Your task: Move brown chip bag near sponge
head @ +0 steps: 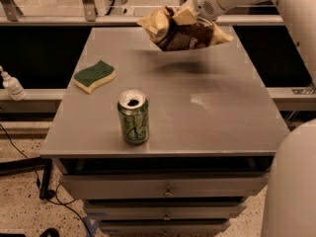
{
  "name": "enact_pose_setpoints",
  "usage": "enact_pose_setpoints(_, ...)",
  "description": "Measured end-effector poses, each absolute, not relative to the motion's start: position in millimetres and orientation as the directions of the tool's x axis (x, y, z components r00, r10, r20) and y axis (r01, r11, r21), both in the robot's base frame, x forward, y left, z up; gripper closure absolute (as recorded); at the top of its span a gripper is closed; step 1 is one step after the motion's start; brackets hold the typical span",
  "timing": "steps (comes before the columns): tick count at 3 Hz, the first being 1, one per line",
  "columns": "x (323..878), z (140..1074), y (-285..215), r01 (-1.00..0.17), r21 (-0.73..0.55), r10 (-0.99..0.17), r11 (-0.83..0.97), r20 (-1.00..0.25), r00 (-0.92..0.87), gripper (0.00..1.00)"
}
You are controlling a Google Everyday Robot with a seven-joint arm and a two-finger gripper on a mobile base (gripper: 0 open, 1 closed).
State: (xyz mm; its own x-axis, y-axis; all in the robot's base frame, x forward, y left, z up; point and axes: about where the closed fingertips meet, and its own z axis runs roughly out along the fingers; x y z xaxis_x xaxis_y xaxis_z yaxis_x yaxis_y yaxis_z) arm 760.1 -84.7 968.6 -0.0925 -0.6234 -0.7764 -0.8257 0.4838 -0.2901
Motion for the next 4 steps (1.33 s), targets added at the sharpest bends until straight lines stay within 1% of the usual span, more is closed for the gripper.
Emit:
enact_pose_setpoints(1,769,985,-33,-0.834,-0.290,-0.588,0.469,-0.807,-0.050,1.00)
enact_pose_setpoints(3,767,997,60,-0.858,-0.246,-0.485,0.450,-0.875,-0.004,1.00)
enact_pose_setpoints(4,767,989,98,-0.879,-0.226,-0.450,0.420,-0.893,0.015,0.83)
